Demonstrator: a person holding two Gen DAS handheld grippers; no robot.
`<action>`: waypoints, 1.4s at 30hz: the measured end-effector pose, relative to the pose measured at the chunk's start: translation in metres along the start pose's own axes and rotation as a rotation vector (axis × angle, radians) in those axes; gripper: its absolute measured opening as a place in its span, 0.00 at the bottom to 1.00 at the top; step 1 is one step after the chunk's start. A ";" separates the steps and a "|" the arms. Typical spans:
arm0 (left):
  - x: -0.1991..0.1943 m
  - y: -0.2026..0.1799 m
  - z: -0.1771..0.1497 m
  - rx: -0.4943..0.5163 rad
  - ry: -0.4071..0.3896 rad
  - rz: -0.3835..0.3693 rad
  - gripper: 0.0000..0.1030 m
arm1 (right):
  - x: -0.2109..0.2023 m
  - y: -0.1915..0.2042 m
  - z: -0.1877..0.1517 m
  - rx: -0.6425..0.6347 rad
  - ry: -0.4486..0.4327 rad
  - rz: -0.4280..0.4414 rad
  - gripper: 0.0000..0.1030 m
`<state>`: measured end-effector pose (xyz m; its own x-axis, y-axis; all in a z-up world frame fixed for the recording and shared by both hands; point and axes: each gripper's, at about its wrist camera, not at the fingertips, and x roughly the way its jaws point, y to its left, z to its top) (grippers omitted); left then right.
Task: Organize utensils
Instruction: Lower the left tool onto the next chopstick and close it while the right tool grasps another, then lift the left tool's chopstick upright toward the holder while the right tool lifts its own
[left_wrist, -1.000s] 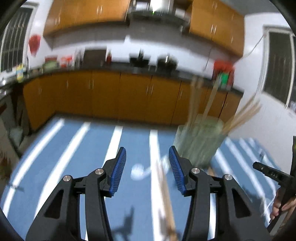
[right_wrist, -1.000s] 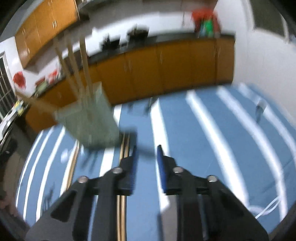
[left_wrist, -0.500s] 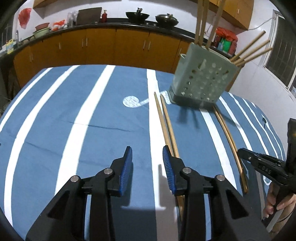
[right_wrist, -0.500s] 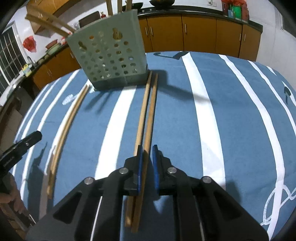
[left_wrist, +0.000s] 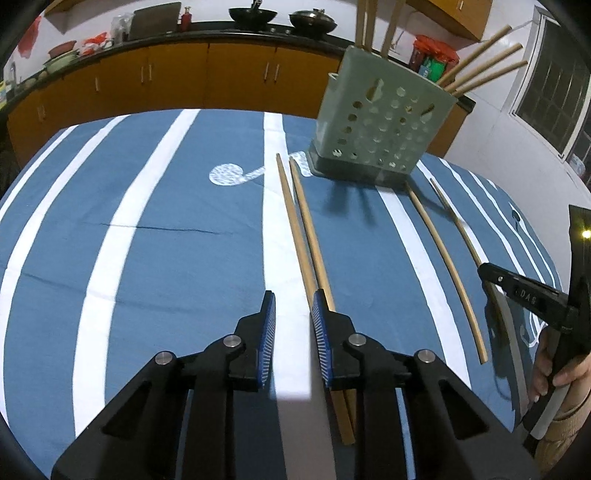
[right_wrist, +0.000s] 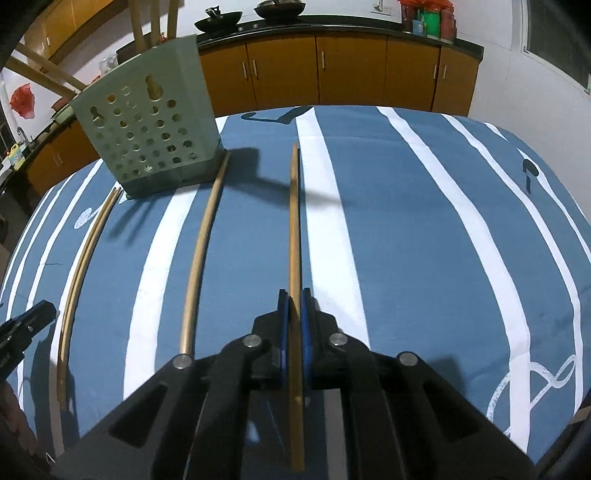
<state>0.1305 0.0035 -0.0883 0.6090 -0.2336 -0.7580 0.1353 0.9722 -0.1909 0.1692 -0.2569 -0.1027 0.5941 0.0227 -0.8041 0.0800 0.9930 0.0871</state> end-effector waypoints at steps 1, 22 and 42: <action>0.001 -0.001 -0.001 0.003 0.004 -0.001 0.20 | 0.000 -0.001 0.000 0.000 -0.001 0.001 0.08; 0.015 0.009 0.010 0.016 0.006 0.090 0.07 | -0.002 0.020 -0.008 -0.086 -0.010 0.040 0.08; 0.014 0.043 0.021 -0.056 -0.025 0.150 0.08 | 0.006 0.001 0.000 -0.056 -0.077 -0.110 0.09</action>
<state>0.1614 0.0427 -0.0938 0.6388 -0.0845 -0.7647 -0.0018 0.9938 -0.1114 0.1733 -0.2563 -0.1075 0.6436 -0.0938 -0.7596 0.1047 0.9939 -0.0341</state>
